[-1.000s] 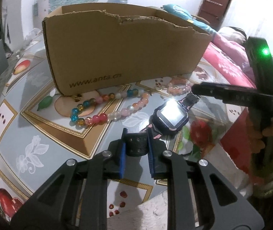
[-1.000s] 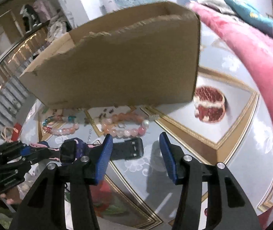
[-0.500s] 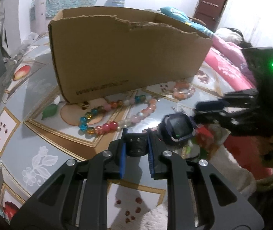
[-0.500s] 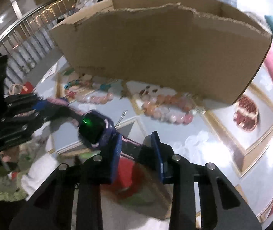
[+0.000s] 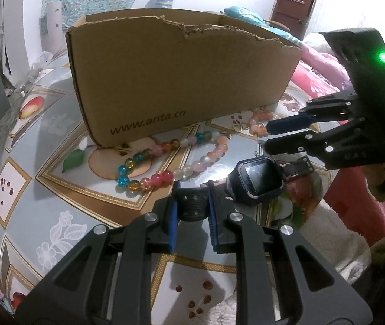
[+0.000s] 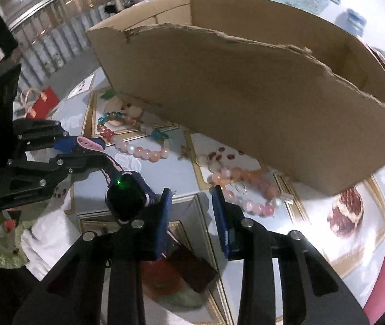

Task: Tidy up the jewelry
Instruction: 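Lift the smartwatch off the table with both tools holding its strap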

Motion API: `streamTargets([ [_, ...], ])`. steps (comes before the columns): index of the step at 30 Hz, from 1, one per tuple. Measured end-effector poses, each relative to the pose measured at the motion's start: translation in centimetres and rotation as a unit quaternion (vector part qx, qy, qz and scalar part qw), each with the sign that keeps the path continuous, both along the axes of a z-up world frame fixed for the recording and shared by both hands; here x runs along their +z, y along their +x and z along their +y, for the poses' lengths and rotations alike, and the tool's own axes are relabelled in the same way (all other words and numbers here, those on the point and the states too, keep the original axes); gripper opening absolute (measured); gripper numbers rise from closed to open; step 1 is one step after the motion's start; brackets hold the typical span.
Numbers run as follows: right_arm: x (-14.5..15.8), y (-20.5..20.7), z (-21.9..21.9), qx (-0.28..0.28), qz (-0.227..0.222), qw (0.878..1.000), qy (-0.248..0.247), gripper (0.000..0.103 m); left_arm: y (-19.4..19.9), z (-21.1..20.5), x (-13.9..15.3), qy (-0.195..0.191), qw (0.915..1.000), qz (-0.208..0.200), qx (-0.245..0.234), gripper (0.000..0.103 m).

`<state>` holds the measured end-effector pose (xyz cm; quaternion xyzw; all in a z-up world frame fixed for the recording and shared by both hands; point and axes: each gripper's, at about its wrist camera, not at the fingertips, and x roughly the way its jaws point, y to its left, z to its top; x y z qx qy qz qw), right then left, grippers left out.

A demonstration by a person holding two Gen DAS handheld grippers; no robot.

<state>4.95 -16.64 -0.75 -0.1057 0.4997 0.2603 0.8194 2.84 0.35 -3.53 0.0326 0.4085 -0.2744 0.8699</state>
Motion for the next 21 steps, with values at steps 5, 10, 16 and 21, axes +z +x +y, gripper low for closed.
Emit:
streamTargets([
  [5,-0.7,-0.1,1.3,0.025,-0.005,0.999,-0.03,0.027,0.0,0.1,0.0,-0.004,1.0,0.0,0.0,0.018],
  [10,-0.4,-0.3,1.1,0.022,-0.011,0.999,-0.044,0.026,-0.1,0.4,0.1,-0.004,1.0,-0.001,-0.003,0.018],
  [16,-0.3,-0.5,0.6,-0.009,-0.033,0.996,-0.081,0.024,-0.1,0.4,0.1,-0.006,1.0,-0.002,-0.004,0.018],
  [21,-0.3,-0.5,-0.1,-0.033,-0.032,0.996,-0.08,0.023,-0.1,0.3,0.1,-0.005,1.0,-0.002,-0.004,0.018],
])
